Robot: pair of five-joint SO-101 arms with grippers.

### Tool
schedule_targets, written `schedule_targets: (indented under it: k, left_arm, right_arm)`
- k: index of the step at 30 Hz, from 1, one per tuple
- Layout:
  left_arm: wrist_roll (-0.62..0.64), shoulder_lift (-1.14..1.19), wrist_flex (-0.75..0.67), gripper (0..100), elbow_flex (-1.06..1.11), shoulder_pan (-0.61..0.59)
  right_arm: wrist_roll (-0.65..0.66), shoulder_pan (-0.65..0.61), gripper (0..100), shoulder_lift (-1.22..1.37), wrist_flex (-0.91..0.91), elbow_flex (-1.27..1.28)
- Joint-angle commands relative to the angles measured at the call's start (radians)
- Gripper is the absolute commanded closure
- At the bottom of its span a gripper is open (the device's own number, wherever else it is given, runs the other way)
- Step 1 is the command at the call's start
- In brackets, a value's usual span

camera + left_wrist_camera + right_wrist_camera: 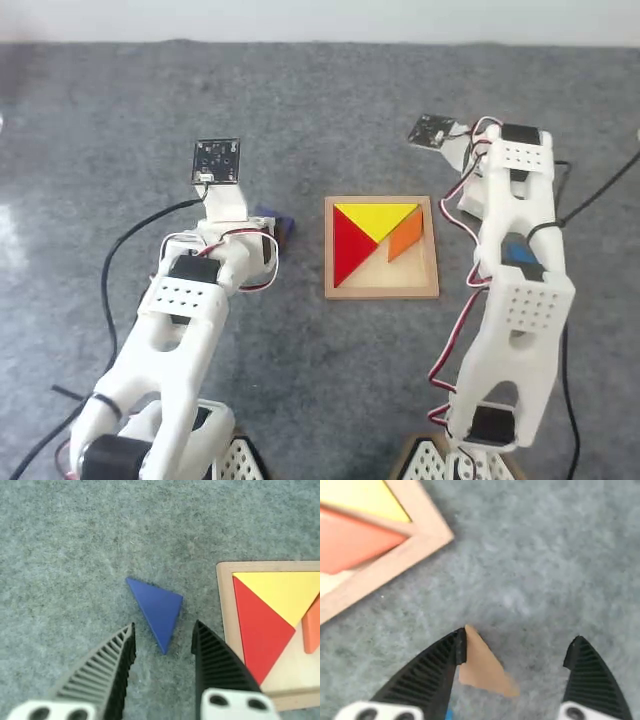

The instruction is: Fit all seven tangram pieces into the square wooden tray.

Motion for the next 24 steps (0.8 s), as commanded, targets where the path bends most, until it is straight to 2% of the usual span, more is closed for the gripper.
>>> schedule_targets:
  k: [1, 4, 5, 9, 18, 21, 24]
  left_arm:
    - [-0.009, -0.031, -0.021, 82, -0.01, 0.006]
    - [-0.009, -0.031, -0.021, 82, -0.012, 0.003]
    - [-0.009, -0.031, -0.021, 82, -0.012, 0.002]
    - [-0.009, -0.032, -0.021, 82, -0.012, 0.005]
    - [-0.009, -0.031, -0.021, 82, -0.012, 0.008]
    - [-0.009, -0.031, -0.021, 82, -0.012, 0.008]
    - [-0.009, -0.031, -0.021, 82, -0.012, 0.008]
  right_arm:
    - [0.02, 0.01, 78.6, 0.004, 0.013, -0.041]
    - [0.015, 0.019, 93.5, 0.019, 0.013, -0.041]
    - [0.015, 0.019, 95.4, 0.022, 0.015, -0.041]
    - [0.009, 0.021, 94.6, 0.015, 0.079, -0.041]
    - [-0.161, 0.05, 99.1, -0.053, 0.13, -0.074]
    - [-0.27, 0.054, 99.1, -0.114, 0.128, -0.075]
    - [-0.445, 0.007, 99.1, -0.182, 0.151, -0.069]
